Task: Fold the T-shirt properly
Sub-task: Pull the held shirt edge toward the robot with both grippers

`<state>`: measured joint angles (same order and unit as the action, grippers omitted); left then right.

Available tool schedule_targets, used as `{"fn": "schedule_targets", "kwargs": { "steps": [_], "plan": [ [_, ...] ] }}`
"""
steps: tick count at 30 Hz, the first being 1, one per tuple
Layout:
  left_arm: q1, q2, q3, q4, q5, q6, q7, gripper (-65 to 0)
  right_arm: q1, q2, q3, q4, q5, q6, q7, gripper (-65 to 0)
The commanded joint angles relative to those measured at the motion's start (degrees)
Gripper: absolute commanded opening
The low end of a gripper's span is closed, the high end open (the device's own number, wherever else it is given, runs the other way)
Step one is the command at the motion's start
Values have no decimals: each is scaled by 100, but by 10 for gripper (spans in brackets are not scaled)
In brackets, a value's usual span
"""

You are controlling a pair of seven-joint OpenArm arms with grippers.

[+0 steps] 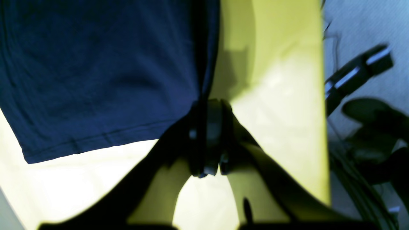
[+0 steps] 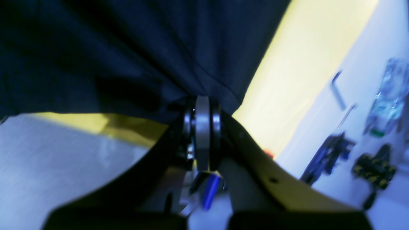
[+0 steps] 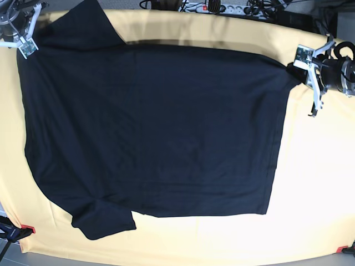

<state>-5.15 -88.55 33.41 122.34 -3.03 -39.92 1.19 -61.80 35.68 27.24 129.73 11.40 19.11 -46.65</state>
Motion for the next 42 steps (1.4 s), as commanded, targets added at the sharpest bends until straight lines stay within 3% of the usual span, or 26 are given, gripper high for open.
{"fn": "schedule_targets", "kwargs": {
  "steps": [1,3,7,11,16,19,24,26,30,36,42],
  "plan": [
    [61,-45,-61,103,-48,-8,-68,-650,-162,63,168,79,52,4,-63,-650],
    [278,-45,-61,210,-42,-8,-13,-650,-365,55,354,79,280,48,-59,-650],
    [713,-45,-61,527,-55,-8,629,-650,-656,52,518,131,581,157,-87,-650],
    [944,-45,-61,977,-323,-8,1445,-650,-925,52,518,487,505,181,-149,-650],
    [940,-45,-63,1266,-778,-8,2531,-650,-1071,55,518,527,146,-52,-90,-650],
    [938,-45,-63,1266,-763,-8,2612,-650,-1064,55,518,527,-162,-133,326,-650],
    [909,-45,-63,1266,9,13,2586,-650,-850,57,516,527,-393,-133,625,-650],
    [909,-45,-63,1266,267,446,2492,-650,-610,57,516,527,-273,-107,820,-650],
    [909,11,-63,929,763,1147,2234,-650,50,70,496,527,96,273,1027,-650],
    [907,979,-63,214,1576,2212,2063,-650,994,70,496,354,675,535,1270,-650],
    [835,1628,-96,-271,2085,3077,1954,-650,1823,70,496,-431,1191,844,1329,-650]
  ]
}}
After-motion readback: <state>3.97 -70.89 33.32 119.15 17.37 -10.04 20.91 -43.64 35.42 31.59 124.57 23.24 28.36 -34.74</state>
